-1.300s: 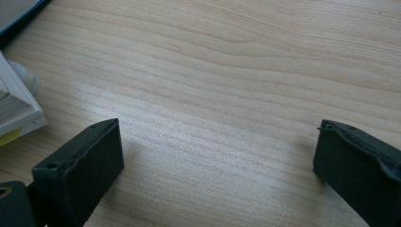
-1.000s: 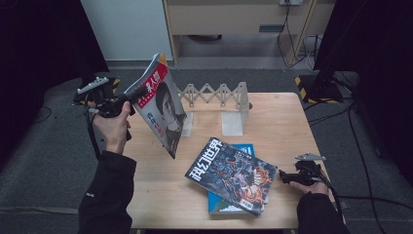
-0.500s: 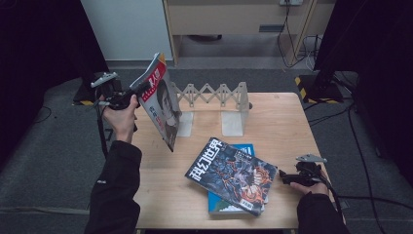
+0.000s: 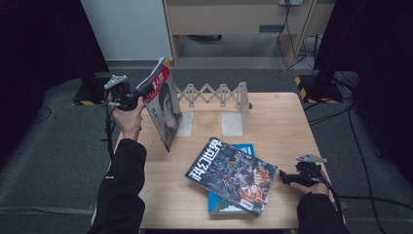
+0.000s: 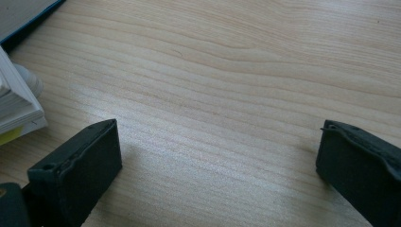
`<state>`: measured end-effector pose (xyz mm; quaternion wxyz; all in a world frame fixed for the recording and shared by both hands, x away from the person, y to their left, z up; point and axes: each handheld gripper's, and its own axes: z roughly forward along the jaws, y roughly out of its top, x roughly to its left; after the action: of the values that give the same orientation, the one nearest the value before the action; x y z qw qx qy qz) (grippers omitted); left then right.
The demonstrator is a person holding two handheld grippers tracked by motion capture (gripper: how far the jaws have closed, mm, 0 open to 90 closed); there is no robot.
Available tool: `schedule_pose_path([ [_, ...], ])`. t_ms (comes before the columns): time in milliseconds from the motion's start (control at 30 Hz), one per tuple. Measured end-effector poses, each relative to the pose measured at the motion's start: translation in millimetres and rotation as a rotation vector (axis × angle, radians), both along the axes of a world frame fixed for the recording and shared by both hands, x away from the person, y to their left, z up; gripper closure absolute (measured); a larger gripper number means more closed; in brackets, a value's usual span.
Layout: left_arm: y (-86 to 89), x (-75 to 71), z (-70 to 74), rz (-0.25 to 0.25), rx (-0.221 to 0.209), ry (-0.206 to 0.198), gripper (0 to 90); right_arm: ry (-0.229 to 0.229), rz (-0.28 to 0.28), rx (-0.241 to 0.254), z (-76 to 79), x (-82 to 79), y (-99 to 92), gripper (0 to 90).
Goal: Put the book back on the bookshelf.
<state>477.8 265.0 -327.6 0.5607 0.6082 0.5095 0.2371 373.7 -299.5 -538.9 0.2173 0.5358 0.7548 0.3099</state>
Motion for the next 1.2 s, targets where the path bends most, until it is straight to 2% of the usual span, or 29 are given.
schedule_pose_path([
  [167, 2.5, -4.1, -6.0, -0.013, -0.005, -0.001, 86.2, 0.001, -0.001, 0.001, 0.0, -0.1, 0.1, 1.1],
  [400, 4.6, -14.9, -9.2, -0.03, 0.012, 0.009, 85.6, -0.002, -0.001, 0.0, -0.2, -0.4, 0.1, 1.2],
  [533, 6.5, -21.8, -11.7, -0.046, 0.017, 0.036, 85.2, -0.001, -0.002, 0.0, -0.1, -0.7, 0.3, 1.3],
  [733, 6.4, -30.6, -11.1, -0.059, 0.067, 0.078, 84.8, -0.001, -0.001, 0.001, -0.2, -1.1, 0.0, 1.4],
  [900, 10.7, -35.8, -9.3, -0.059, 0.092, 0.12, 84.5, -0.004, 0.0, 0.001, -0.2, -1.2, 0.0, 1.4],
  [1067, 13.5, -34.4, -2.2, -0.059, 0.113, 0.18, 83.8, -0.005, -0.002, 0.001, -0.3, -1.2, 0.1, 1.4],
  [1200, 12.3, -29.2, 2.2, -0.056, 0.102, 0.202, 82.1, -0.007, -0.002, 0.0, -0.4, -1.2, 0.1, 1.4],
])
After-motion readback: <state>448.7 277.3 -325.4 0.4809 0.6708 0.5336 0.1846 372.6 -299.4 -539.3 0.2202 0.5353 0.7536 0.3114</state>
